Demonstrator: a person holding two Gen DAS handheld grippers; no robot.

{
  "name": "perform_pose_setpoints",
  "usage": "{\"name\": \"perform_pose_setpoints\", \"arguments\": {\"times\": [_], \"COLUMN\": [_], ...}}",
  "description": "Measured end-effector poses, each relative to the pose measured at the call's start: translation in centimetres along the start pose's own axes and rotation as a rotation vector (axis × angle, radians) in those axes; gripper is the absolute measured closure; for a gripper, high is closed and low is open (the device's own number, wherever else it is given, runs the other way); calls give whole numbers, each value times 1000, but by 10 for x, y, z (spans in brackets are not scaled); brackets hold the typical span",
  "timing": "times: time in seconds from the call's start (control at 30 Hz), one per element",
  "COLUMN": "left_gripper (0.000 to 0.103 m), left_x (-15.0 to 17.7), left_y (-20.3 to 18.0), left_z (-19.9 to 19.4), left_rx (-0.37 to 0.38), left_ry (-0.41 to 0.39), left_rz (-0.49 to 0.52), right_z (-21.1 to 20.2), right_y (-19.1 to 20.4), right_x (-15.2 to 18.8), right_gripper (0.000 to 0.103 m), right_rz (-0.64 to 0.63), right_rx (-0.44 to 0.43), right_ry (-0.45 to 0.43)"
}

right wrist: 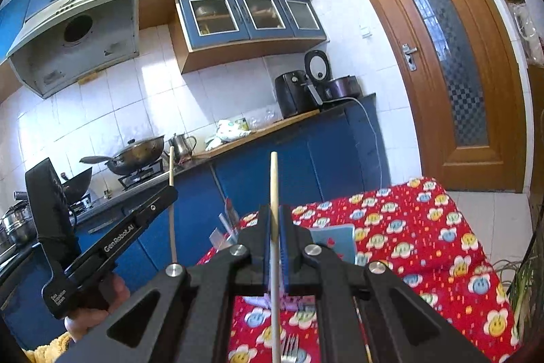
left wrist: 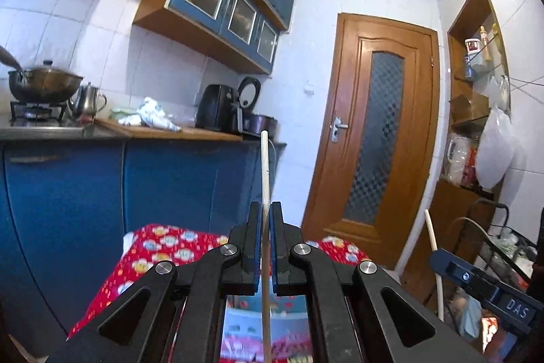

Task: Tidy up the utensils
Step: 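Lift both chopsticks upright and carry them over the blue box, then lower both chopsticks into the box and open both grippers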

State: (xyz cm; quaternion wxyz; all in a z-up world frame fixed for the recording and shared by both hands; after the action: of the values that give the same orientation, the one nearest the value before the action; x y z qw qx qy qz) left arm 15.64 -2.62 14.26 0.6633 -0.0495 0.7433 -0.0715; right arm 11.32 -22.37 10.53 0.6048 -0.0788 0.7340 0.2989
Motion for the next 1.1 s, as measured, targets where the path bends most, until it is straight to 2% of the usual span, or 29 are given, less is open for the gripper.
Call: {"name": "perform_pose_setpoints", "arguments": {"times": [0.3,0.53,0.83,1.1], "left_gripper": [99,99,99,99], "left_x": [-13,-2,26,37], "left_y": [-5,-6,-6,-3], "left_z": [38,64,85,89], "left_rx": [-48,-83,-111,-118], "left_ry": [-93,-125,-117,-114], "left_rz": [-11,-16,-4,8], "right_z": [24,45,79,115], "right_y": [-23,-40,-59,-74], "right_x": [-10,-16,-30,-24], "right_gripper": [97,97,97,97], "right_rz": [8,-1,-44,-97], "right_rx": [10,27,53,89], "right_ry": [-25,-35,-85,-100]}}
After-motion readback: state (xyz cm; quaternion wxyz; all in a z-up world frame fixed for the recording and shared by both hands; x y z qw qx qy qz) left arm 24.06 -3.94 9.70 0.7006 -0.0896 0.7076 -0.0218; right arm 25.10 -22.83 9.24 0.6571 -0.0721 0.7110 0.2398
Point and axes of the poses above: each gripper's, at about its wrist camera, not at the fingertips, and z roughly the way its jaws point, y to its left, x to its underside, the point moved 4 cm from there along z, roughly the way its jaws point, and after that the axes turned 10 degrees about -x, right-handed, at the moved point
